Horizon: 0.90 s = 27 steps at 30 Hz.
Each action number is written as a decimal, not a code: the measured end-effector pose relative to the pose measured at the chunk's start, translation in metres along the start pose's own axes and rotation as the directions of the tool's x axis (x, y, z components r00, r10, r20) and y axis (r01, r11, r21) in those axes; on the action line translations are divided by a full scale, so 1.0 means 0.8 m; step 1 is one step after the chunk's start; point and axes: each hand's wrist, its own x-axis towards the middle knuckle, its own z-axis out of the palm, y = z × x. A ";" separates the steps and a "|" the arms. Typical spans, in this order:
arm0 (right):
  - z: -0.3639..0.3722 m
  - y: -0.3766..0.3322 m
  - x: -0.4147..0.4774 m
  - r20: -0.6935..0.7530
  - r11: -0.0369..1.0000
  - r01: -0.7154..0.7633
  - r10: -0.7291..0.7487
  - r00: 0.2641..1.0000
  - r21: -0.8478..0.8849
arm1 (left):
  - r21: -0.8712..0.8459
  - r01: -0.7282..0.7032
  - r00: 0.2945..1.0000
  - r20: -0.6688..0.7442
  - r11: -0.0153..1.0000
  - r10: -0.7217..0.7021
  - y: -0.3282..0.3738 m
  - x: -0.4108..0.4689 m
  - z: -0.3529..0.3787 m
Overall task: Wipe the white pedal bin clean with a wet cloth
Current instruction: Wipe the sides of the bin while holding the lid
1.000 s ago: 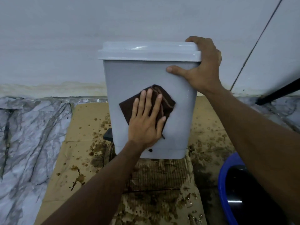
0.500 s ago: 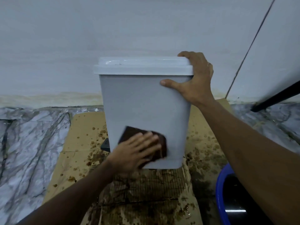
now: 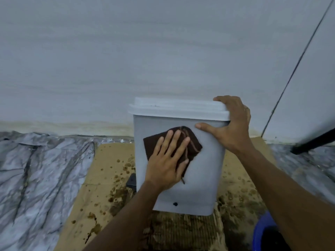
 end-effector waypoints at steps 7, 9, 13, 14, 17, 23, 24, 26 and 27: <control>-0.002 -0.006 -0.014 -0.053 0.999 0.020 -0.022 0.998 -0.025 | -0.538 0.704 0.477 -0.126 0.464 -0.870 0.019 0.029 -0.033; -0.005 -0.009 -0.019 -0.059 0.999 0.033 -0.034 0.998 -0.027 | -0.732 0.680 0.097 0.037 0.039 -0.995 0.014 0.056 -0.051; -0.014 -0.020 -0.035 -0.080 0.998 0.053 -0.056 0.995 -0.042 | -0.852 0.356 -0.259 0.305 -0.384 -0.917 -0.027 0.081 -0.097; -0.016 -0.023 -0.041 -0.084 0.997 0.064 -0.068 0.994 -0.048 | -0.876 0.274 -0.245 0.336 -0.397 -0.909 -0.037 0.085 -0.111; -0.026 -0.034 -0.065 -0.082 0.993 0.103 -0.107 0.991 -0.059 | -0.917 0.318 -0.020 0.248 -0.241 -0.969 -0.047 0.097 -0.150; -0.051 -0.061 -0.106 -0.055 0.998 0.064 -0.065 0.996 -0.011 | -0.367 0.669 0.742 0.280 0.646 -0.610 -0.058 0.099 -0.204; -0.053 -0.068 -0.113 -0.064 0.998 0.060 -0.061 0.996 -0.007 | -0.298 0.612 0.782 0.362 0.732 -0.507 -0.057 0.105 -0.216; -0.055 -0.079 -0.129 -0.087 0.999 0.052 -0.053 0.995 -0.006 | -0.262 0.504 0.796 0.510 0.823 -0.325 -0.040 0.118 -0.233; -0.057 -0.082 -0.137 -0.097 0.999 0.051 -0.052 0.994 -0.010 | -0.295 0.469 0.785 0.570 0.833 -0.240 -0.026 0.122 -0.238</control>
